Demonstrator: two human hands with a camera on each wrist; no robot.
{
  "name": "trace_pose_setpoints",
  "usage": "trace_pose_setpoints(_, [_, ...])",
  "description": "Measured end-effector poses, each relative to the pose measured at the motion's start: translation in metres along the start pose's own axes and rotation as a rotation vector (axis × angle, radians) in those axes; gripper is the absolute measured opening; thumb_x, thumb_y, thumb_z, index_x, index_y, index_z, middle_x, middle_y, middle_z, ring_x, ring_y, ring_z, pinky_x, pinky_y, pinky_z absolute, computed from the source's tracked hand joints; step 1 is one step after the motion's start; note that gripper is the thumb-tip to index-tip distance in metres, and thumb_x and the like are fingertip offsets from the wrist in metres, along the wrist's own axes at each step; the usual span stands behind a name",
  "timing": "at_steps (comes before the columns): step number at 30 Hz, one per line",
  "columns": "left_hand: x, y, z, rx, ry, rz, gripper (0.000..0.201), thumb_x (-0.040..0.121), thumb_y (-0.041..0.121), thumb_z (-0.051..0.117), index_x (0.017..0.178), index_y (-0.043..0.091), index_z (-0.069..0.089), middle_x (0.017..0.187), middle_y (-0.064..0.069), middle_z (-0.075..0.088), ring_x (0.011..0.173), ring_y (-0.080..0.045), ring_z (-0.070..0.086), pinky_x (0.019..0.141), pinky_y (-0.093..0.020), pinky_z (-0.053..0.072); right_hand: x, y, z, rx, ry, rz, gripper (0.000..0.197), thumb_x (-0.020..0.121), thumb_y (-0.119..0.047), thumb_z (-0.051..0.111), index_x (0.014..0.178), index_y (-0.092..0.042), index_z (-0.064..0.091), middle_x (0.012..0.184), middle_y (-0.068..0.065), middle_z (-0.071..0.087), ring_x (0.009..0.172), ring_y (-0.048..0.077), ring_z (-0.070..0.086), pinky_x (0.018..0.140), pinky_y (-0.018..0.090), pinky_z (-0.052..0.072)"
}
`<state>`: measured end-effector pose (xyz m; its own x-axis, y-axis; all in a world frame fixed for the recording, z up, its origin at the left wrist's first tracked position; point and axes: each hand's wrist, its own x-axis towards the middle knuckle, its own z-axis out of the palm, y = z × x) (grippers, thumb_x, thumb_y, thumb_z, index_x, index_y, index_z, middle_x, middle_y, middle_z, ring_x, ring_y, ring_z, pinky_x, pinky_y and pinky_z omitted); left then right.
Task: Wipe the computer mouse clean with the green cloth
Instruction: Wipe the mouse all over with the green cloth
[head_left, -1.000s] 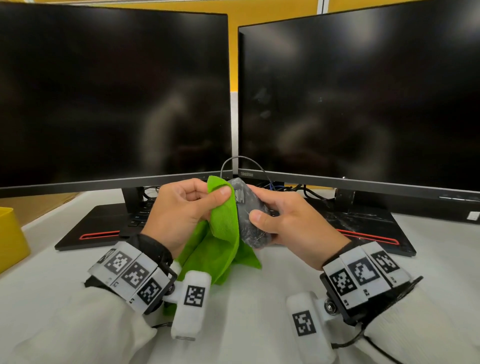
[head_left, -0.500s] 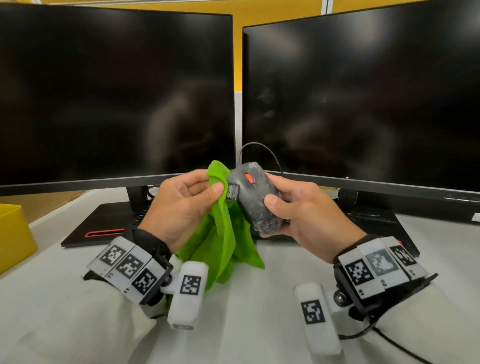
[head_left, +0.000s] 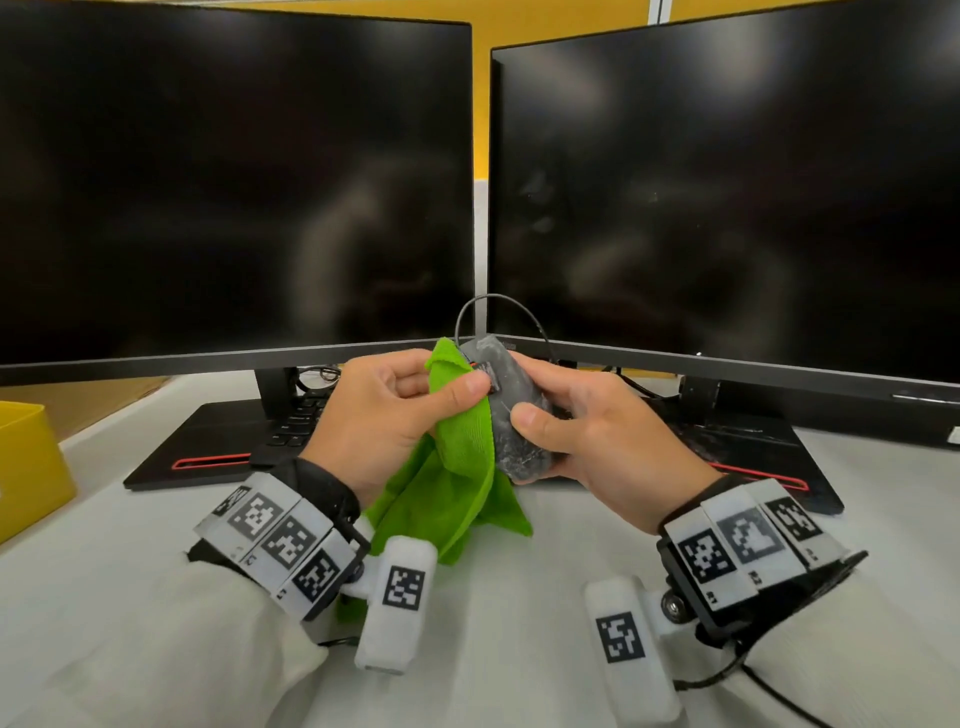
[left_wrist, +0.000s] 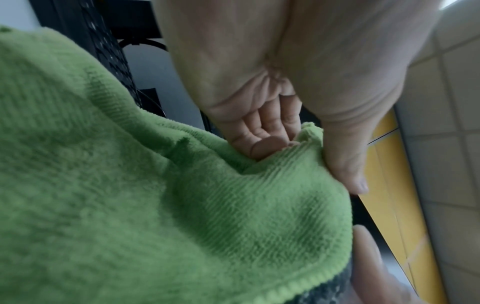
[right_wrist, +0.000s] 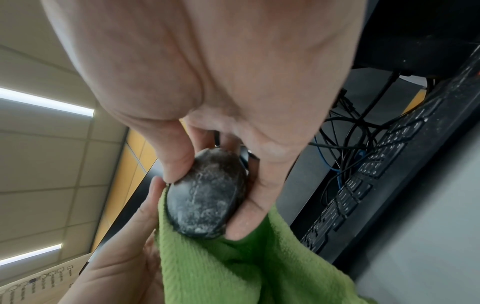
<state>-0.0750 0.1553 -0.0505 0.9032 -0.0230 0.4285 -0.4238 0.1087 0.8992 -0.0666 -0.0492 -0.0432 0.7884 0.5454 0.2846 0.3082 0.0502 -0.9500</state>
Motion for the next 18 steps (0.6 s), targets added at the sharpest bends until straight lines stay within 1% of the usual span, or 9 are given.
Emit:
trace_pose_setpoints(4, [0.002, -0.005, -0.006, -0.012, -0.032, 0.012, 0.043, 0.083, 0.027, 0.086, 0.118, 0.004, 0.076, 0.116, -0.023, 0.077, 0.111, -0.04, 0.073, 0.101, -0.054, 0.056, -0.003, -0.003, -0.004, -0.029, 0.038, 0.034, 0.049, 0.104, -0.006, 0.055, 0.14, -0.039, 0.06, 0.126, -0.002, 0.074, 0.11, 0.026, 0.074, 0.083, 0.049, 0.064])
trace_pose_setpoints(7, [0.003, -0.008, -0.007, -0.001, -0.079, 0.031, 0.051, 0.076, 0.023, 0.083, 0.122, 0.005, 0.073, 0.122, -0.023, 0.074, 0.115, -0.036, 0.07, 0.104, -0.05, 0.054, -0.004, -0.004, -0.006, 0.004, 0.055, 0.047, 0.05, 0.104, -0.006, 0.055, 0.145, -0.035, 0.058, 0.127, 0.0, 0.073, 0.111, 0.026, 0.074, 0.079, 0.045, 0.064])
trace_pose_setpoints(9, [0.003, -0.009, -0.005, 0.028, -0.086, 0.031, 0.055, 0.07, 0.018, 0.089, 0.121, 0.006, 0.072, 0.12, -0.02, 0.076, 0.111, -0.031, 0.073, 0.097, -0.043, 0.059, -0.004, -0.003, -0.004, 0.001, 0.061, 0.044, 0.051, 0.104, -0.007, 0.056, 0.147, -0.035, 0.056, 0.128, 0.0, 0.073, 0.11, 0.025, 0.074, 0.079, 0.045, 0.063])
trace_pose_setpoints(11, [0.002, -0.009, -0.002, 0.042, -0.048, 0.019, 0.059, 0.065, 0.013, 0.098, 0.117, 0.003, 0.072, 0.112, -0.018, 0.079, 0.102, -0.029, 0.076, 0.086, -0.038, 0.063, -0.003, -0.002, -0.002, -0.006, 0.051, 0.035, 0.051, 0.104, -0.007, 0.057, 0.147, -0.034, 0.056, 0.128, 0.0, 0.073, 0.11, 0.026, 0.074, 0.079, 0.047, 0.064])
trace_pose_setpoints(13, [0.0, -0.008, 0.002, 0.042, 0.005, 0.011, 0.059, 0.062, 0.021, 0.094, 0.112, 0.0, 0.072, 0.103, -0.018, 0.08, 0.09, -0.029, 0.078, 0.075, -0.035, 0.064, -0.003, -0.001, 0.002, -0.025, 0.029, 0.019, 0.05, 0.104, -0.008, 0.057, 0.146, -0.034, 0.057, 0.122, 0.0, 0.074, 0.105, 0.026, 0.075, 0.076, 0.045, 0.064])
trace_pose_setpoints(15, [-0.001, -0.006, 0.006, 0.053, 0.034, 0.013, 0.051, 0.068, 0.025, 0.087, 0.11, -0.001, 0.072, 0.098, -0.018, 0.081, 0.082, -0.026, 0.078, 0.066, -0.032, 0.063, -0.003, -0.001, 0.004, -0.037, 0.029, 0.015, 0.049, 0.104, -0.008, 0.058, 0.145, -0.034, 0.058, 0.118, 0.0, 0.074, 0.1, 0.025, 0.076, 0.075, 0.045, 0.064])
trace_pose_setpoints(16, [-0.001, -0.005, 0.006, 0.053, 0.037, 0.015, 0.048, 0.071, 0.025, 0.086, 0.109, -0.001, 0.073, 0.096, -0.017, 0.081, 0.08, -0.026, 0.078, 0.065, -0.032, 0.062, -0.002, -0.001, 0.004, -0.031, 0.036, 0.019, 0.049, 0.103, -0.007, 0.058, 0.145, -0.033, 0.058, 0.117, 0.001, 0.075, 0.098, 0.025, 0.076, 0.075, 0.046, 0.064])
trace_pose_setpoints(17, [0.0, -0.005, 0.005, 0.048, 0.034, 0.017, 0.047, 0.075, 0.027, 0.087, 0.11, 0.0, 0.073, 0.098, -0.018, 0.081, 0.082, -0.029, 0.079, 0.068, -0.036, 0.063, -0.002, -0.001, 0.003, -0.021, 0.043, 0.024, 0.048, 0.103, -0.007, 0.058, 0.143, -0.034, 0.059, 0.118, 0.001, 0.075, 0.098, 0.025, 0.076, 0.076, 0.047, 0.064])
trace_pose_setpoints(18, [0.001, -0.005, 0.003, 0.042, 0.025, 0.02, 0.046, 0.079, 0.029, 0.089, 0.112, 0.001, 0.074, 0.102, -0.021, 0.08, 0.09, -0.037, 0.078, 0.078, -0.045, 0.063, -0.002, -0.002, 0.002, -0.013, 0.048, 0.029, 0.048, 0.103, -0.006, 0.057, 0.142, -0.034, 0.06, 0.12, 0.001, 0.075, 0.099, 0.025, 0.075, 0.077, 0.047, 0.064])
